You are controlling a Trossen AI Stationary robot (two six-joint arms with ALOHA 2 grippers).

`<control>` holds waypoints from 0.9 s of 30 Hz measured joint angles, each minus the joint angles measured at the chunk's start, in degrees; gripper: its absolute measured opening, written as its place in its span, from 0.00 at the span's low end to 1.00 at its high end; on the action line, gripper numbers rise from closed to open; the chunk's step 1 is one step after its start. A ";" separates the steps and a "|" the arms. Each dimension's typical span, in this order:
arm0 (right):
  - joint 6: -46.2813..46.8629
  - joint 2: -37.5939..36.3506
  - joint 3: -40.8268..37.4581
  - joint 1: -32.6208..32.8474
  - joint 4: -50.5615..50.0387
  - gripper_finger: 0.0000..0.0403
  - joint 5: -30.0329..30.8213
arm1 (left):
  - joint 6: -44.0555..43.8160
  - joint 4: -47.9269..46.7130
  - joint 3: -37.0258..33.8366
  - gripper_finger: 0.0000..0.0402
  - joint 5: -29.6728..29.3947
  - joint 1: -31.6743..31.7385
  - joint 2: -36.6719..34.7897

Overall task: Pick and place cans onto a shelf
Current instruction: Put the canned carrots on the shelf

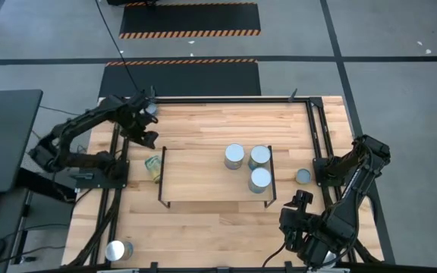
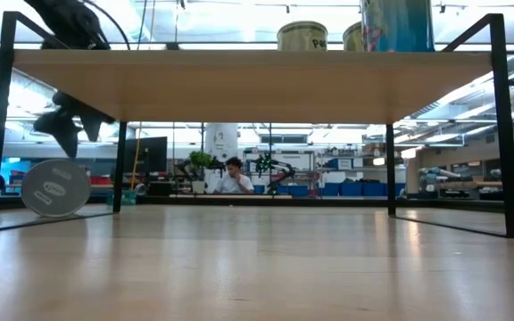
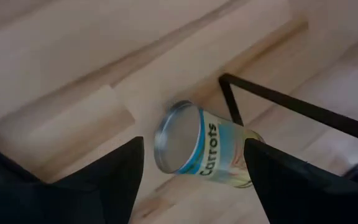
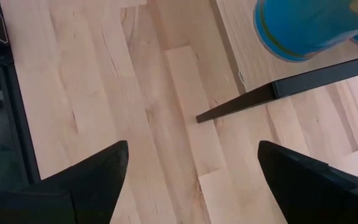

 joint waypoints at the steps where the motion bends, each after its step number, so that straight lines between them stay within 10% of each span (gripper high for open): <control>1: 0.02 0.00 0.00 0.00 0.04 0.91 0.00 | 0.00 -0.13 0.00 0.69 0.04 0.00 1.43; 27: 2.98 0.00 0.00 1.02 0.53 0.91 -1.08 | -1.34 0.95 -13.00 0.64 5.82 -0.16 14.30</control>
